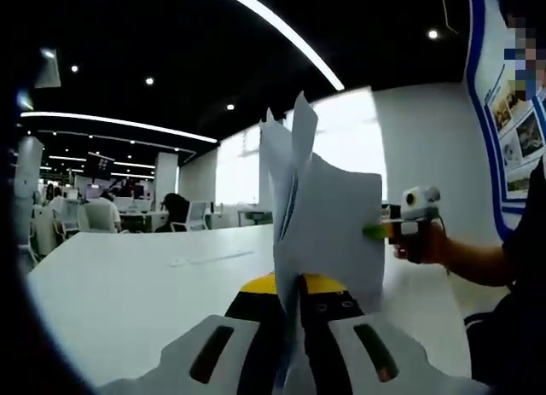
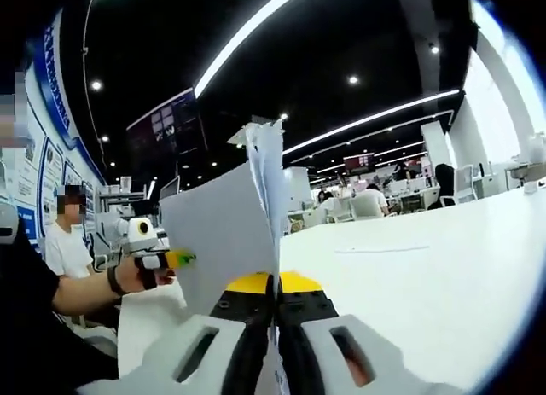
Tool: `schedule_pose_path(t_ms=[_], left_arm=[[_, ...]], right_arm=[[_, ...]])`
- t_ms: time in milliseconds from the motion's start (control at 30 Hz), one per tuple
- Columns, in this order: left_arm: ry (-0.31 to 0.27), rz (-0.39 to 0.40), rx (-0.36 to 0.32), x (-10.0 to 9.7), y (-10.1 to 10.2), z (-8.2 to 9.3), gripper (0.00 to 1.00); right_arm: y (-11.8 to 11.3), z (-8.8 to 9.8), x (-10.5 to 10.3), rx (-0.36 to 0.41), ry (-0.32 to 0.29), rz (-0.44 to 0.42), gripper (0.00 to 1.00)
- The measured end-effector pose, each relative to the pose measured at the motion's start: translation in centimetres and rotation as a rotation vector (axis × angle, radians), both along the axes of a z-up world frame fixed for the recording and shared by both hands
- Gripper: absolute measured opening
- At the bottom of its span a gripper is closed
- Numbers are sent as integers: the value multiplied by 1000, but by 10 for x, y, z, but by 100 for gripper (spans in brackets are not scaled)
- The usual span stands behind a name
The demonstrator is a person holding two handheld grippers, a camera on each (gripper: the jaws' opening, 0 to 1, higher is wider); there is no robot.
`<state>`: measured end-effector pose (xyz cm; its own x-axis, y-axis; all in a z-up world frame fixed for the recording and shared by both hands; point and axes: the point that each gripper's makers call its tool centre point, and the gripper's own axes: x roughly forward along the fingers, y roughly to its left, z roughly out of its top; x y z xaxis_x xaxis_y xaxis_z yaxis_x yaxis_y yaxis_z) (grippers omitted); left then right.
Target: Organize the stack of printing papers by aligning and flattening the scattered papers on the table
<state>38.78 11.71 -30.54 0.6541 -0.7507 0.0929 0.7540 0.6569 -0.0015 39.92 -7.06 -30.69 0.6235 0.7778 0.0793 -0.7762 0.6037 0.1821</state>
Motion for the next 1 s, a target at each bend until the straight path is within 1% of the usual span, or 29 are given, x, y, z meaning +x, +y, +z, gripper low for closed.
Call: schedule_pose_path(t_ms=[100,200,267,333,367,400,467,500,533,567,600,633,733,800,833,900,967,1000], left_arm=[[4,-14,4,-4,-2,1,6],[33,-33,7,-8,-4,3,6],[66,-49,-1,-14,-4,5,6],[123,-72,-19,-21,-5,6,6],[179,-88,-38,-27,-5,7,6],[256,-107,-72,-32,-6,7,6],[364,-143,-115,-42,-6,8,6],[399,-151,-124,-45,-5,8,6],[429,-154,-130,-49,-5,8,6],[461,-173,-134,-53,-5,7,6],[493,-188,-138,-56,-5,7,6],[510,-196,-141,-59,-5,6,6],[582,-223,-170,-64,-4,5,6],[624,-245,-195,-65,-4,5,6],[650,-253,-209,-65,-3,4,6],[700,-266,-220,-63,-2,-1,6],[747,-266,-232,-59,-4,-9,6],[753,-267,-232,-59,-4,-10,6]], right_arm=[[0,3,-2,5,19,-1,0],[-2,6,-9,-13,53,4,0],[-1,9,-17,-21,82,26,0],[-2,11,-24,-27,119,39,0],[-2,12,-27,-29,132,44,0],[-2,11,-33,-40,166,59,0],[-1,10,-41,-53,217,89,0],[-1,10,-45,-50,256,110,0],[-2,11,-49,-29,298,122,0],[-3,11,-53,-2,353,140,0],[-3,10,-55,15,392,155,0],[-4,11,-58,33,421,168,0],[-3,15,-64,68,444,199,0],[-4,14,-66,102,500,211,0],[-4,12,-66,108,518,221,0],[-4,6,-64,112,575,231,0],[-3,0,-60,106,590,225,0],[-3,-1,-60,105,592,222,0]])
